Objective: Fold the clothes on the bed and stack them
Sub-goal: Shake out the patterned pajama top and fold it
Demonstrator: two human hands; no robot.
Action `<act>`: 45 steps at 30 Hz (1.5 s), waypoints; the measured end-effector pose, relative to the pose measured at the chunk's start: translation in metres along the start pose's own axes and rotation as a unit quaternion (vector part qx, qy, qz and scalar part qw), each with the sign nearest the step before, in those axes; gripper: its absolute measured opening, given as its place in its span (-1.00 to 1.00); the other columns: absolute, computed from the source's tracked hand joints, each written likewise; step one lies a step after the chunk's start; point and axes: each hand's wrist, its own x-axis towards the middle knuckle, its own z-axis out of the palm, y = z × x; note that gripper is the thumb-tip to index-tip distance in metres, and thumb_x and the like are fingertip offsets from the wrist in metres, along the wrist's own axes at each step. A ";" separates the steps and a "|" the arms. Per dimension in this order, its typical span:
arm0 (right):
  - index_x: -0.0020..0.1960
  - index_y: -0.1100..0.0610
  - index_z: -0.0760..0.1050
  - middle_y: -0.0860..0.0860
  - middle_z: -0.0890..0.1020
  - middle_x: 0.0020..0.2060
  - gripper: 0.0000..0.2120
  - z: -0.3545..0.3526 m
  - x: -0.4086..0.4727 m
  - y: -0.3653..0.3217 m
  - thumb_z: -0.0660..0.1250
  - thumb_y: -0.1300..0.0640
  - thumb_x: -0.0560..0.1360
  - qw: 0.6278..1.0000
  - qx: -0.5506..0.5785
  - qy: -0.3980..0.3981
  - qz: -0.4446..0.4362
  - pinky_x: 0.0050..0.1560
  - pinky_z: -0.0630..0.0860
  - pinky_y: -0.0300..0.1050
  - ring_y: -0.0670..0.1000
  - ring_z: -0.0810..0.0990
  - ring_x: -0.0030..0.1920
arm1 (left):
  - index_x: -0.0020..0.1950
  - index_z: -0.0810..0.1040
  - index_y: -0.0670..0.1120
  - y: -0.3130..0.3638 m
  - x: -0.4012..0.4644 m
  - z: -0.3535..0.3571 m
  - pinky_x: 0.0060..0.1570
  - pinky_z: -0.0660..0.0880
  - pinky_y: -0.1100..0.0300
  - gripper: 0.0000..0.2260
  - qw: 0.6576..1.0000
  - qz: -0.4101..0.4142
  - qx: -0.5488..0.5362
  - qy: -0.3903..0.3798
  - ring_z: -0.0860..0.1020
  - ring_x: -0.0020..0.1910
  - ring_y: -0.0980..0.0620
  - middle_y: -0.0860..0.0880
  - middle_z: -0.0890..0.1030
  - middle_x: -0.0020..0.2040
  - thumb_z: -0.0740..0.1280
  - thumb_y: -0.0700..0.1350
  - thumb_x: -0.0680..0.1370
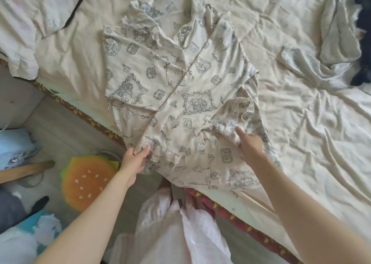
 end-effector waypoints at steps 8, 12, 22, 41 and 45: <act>-0.16 0.19 0.49 0.03 0.56 -0.36 -0.79 -0.023 -0.024 0.029 0.29 0.06 0.56 0.995 0.042 -0.029 -0.092 -0.21 0.38 -0.13 -0.03 0.52 -0.31 | 0.38 0.34 -0.24 -0.019 -0.012 0.009 0.14 0.47 0.06 -0.62 0.980 0.038 -0.167 0.097 0.51 -0.12 0.07 -0.09 0.51 0.07 0.29 -0.22 0.59; -0.07 0.25 0.55 0.11 0.65 -0.23 -0.78 -0.033 -0.023 0.049 0.27 0.09 0.57 0.989 -0.069 -0.068 -0.110 -0.13 0.52 -0.09 0.01 0.59 -0.27 | 0.03 0.48 -0.16 -0.024 -0.015 0.009 -0.22 0.48 0.20 -0.93 0.981 0.033 -0.170 0.088 0.54 -0.21 0.04 -0.17 0.55 0.07 0.29 -0.18 0.59; 0.33 0.16 0.34 0.14 0.42 0.25 -0.53 -0.052 0.031 0.056 0.26 -0.06 0.51 0.908 -0.275 0.197 -0.246 0.28 0.23 0.17 0.17 0.34 0.30 | 0.55 -0.05 0.10 -0.049 0.026 -0.013 0.41 0.14 -0.16 -0.17 0.988 0.050 0.043 0.142 0.10 0.51 -0.08 -0.01 0.04 0.57 0.38 0.19 0.46; -0.05 0.42 0.52 0.19 0.53 -0.26 -0.78 -0.095 0.041 0.095 0.34 0.25 0.41 0.990 -0.114 0.035 -0.081 -0.27 0.39 -0.03 0.09 0.48 -0.25 | -0.01 0.52 -0.06 -0.128 -0.026 -0.024 0.12 0.30 0.11 -0.85 0.997 -0.031 0.028 0.063 0.43 0.05 0.02 0.03 0.52 0.03 0.35 0.00 0.54; -0.02 0.42 0.50 0.30 0.56 -0.21 -0.78 -0.106 0.029 0.099 0.36 0.25 0.46 0.998 -0.015 0.027 -0.056 -0.36 0.43 -0.13 0.10 0.49 -0.21 | -0.01 0.55 -0.14 -0.129 -0.052 -0.027 0.00 0.38 0.17 -0.87 0.985 0.027 -0.062 0.157 0.50 -0.08 0.09 0.01 0.56 -0.05 0.29 -0.09 0.59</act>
